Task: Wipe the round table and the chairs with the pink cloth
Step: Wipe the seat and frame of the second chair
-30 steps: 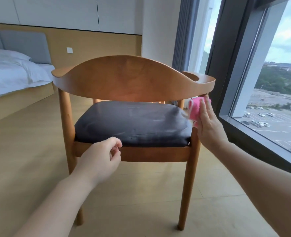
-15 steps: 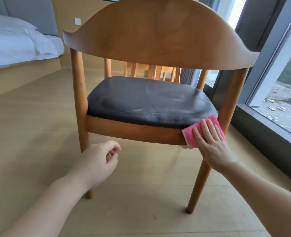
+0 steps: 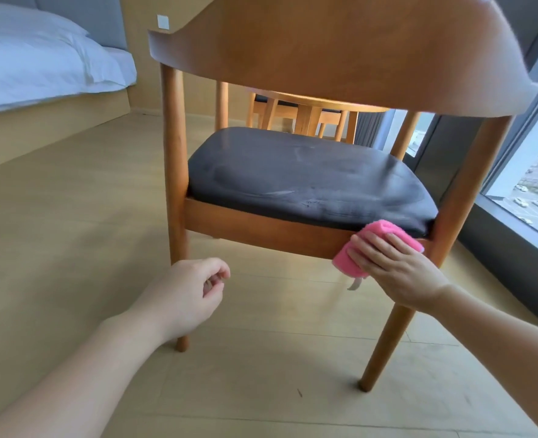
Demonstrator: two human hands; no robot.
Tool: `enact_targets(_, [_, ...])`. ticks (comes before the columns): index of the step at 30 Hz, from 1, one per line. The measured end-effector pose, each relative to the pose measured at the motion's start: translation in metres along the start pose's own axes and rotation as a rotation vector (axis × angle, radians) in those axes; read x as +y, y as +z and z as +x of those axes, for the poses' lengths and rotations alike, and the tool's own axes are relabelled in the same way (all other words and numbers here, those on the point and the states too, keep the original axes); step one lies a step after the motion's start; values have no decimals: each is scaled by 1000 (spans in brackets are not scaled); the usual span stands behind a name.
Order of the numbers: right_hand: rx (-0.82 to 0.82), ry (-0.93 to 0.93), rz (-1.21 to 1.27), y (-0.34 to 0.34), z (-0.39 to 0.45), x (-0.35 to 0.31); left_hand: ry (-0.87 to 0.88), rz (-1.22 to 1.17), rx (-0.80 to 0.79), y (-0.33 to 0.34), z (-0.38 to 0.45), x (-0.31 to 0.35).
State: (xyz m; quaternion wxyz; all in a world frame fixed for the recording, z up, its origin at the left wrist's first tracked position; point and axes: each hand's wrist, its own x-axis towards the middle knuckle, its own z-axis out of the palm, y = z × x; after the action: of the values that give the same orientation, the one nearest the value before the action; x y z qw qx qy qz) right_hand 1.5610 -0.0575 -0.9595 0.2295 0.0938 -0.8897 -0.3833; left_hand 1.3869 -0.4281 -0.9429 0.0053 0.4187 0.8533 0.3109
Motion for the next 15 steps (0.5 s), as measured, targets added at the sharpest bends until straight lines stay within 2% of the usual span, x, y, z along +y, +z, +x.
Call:
enact_targets(9, [-17, -84, 51, -6, 77, -43, -27, -73, 18, -19, 0, -42])
enact_targets(15, [-49, -65, 115, -15, 154, -92, -57, -94, 46, -29, -7, -66])
